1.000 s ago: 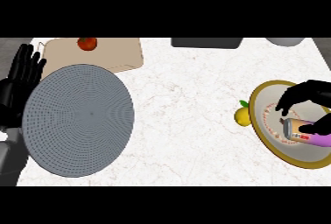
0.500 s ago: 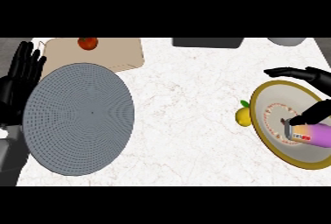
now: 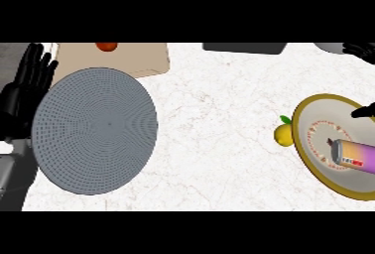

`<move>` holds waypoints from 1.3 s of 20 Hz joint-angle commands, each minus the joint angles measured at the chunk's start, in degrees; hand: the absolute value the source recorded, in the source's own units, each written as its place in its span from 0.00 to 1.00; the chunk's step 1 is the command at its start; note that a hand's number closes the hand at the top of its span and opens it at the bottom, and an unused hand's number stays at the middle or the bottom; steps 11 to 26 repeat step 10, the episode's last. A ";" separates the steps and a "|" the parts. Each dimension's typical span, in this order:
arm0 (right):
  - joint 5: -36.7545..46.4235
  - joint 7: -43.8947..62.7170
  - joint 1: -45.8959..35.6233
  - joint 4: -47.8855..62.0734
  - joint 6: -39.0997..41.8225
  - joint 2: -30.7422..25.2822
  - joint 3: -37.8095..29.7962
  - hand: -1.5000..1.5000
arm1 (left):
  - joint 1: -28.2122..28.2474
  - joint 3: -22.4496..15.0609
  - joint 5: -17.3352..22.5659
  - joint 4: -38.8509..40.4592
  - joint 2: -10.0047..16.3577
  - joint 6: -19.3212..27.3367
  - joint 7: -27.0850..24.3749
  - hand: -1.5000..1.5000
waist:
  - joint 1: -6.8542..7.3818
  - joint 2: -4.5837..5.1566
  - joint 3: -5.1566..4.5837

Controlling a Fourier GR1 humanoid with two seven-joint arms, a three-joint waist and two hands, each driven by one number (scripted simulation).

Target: Pick the can from the placemat and place it in the bowl

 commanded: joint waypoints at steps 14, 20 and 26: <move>-6.56 0.60 -3.32 5.85 15.38 -3.14 -4.22 0.00 | -1.77 -0.47 0.08 -0.10 -0.60 -0.69 -0.37 0.50 | 2.48 1.71 0.42; -6.56 0.60 -3.32 5.85 15.38 -3.14 -4.22 0.00 | -1.77 -0.47 0.08 -0.10 -0.60 -0.69 -0.37 0.50 | 2.48 1.71 0.42; -6.56 0.60 -3.32 5.85 15.38 -3.14 -4.22 0.00 | -1.77 -0.47 0.08 -0.10 -0.60 -0.69 -0.37 0.50 | 2.48 1.71 0.42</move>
